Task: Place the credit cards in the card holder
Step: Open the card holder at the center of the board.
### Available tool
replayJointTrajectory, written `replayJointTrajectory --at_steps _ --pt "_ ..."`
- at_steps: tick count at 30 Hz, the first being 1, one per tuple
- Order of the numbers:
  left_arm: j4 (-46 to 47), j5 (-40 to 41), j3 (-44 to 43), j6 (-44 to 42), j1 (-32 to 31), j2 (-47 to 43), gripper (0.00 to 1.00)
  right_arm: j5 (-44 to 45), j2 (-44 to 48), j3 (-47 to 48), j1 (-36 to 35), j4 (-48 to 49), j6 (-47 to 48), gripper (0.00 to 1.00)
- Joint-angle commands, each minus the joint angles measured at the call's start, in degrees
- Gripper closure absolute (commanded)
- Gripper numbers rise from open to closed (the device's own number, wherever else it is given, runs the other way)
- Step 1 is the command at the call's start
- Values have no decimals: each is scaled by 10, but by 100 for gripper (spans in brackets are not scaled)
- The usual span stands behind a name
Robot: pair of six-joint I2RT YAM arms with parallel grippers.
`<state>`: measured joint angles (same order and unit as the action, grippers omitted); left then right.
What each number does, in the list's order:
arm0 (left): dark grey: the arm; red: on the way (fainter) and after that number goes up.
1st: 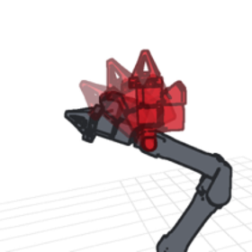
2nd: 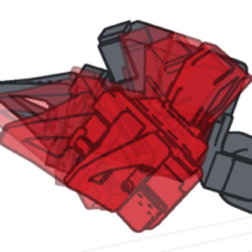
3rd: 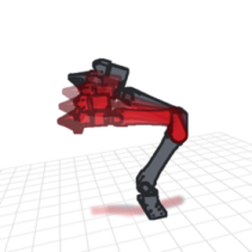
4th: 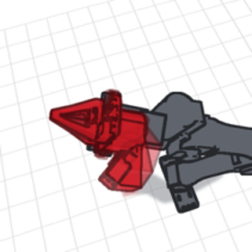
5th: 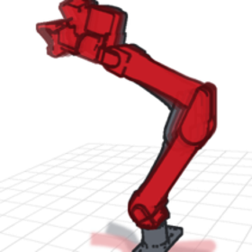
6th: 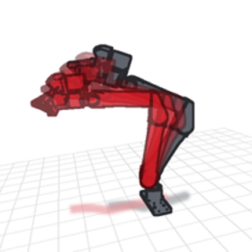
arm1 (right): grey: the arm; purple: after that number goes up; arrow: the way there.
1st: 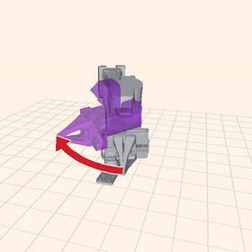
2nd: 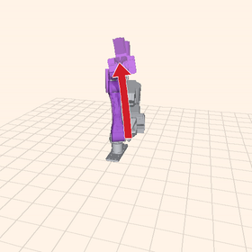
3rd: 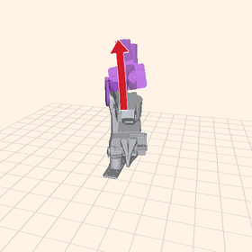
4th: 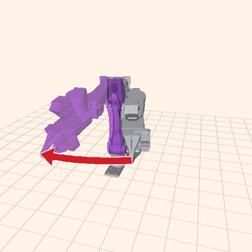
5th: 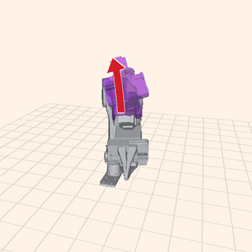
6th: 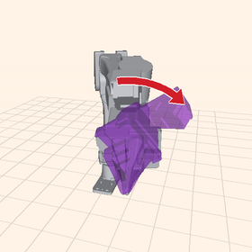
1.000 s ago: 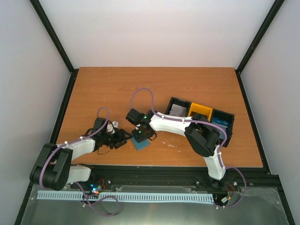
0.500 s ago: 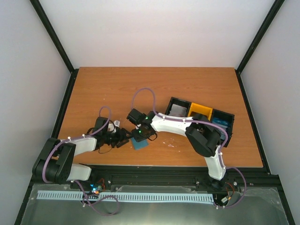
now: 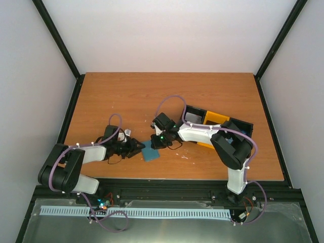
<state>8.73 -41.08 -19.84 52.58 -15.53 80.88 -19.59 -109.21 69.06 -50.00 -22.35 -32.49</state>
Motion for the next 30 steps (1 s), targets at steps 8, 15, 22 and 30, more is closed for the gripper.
replayJointTrajectory --at_steps 8,15,22,30 --pt "-151 130 -27 -51 -6 -126 32 -76 139 -38 25 36 -64 97" --pt "-110 71 12 -60 -6 -171 25 -55 123 -15 25 -7 -70 97" --pt "-98 50 26 -65 -6 -184 30 -59 118 -13 25 -5 -67 97" --pt "-100 18 3 -82 -6 -194 12 -76 128 -4 26 4 -70 97"
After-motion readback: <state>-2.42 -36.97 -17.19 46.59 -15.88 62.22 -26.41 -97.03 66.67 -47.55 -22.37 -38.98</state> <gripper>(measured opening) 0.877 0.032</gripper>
